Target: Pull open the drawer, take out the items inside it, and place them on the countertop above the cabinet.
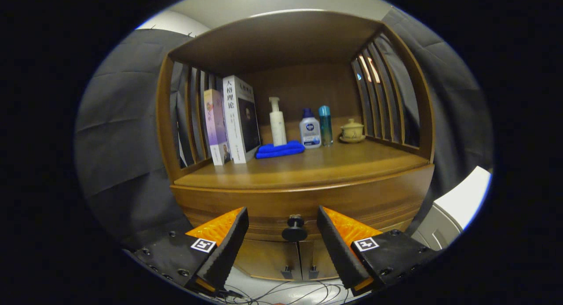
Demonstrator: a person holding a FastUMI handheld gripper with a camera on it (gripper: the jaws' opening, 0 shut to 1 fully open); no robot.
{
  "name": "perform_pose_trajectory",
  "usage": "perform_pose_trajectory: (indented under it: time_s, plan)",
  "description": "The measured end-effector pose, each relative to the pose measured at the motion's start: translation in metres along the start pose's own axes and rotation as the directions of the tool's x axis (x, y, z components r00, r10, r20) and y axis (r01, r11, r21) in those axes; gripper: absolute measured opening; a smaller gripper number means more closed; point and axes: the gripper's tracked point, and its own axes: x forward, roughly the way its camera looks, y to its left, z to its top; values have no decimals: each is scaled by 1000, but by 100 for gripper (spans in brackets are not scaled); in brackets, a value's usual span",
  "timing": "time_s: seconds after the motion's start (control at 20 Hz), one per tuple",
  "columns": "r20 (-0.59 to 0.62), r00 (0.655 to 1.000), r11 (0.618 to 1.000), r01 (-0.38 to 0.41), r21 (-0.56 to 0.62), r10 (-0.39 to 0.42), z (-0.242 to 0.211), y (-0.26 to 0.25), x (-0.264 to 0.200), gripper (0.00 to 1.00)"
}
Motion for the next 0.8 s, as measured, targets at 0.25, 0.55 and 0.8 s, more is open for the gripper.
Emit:
perform_pose_trajectory:
  time_s: [0.25, 0.55, 0.8]
  plan:
    - [-88, 996, 1000, 22, -1, -22, -29, -7, 25, 97]
    - [-157, 986, 998, 43, -35, -48, -52, -13, 40, 79]
    - [-152, 985, 993, 67, -95, -81, -51, -19, 46, 48]
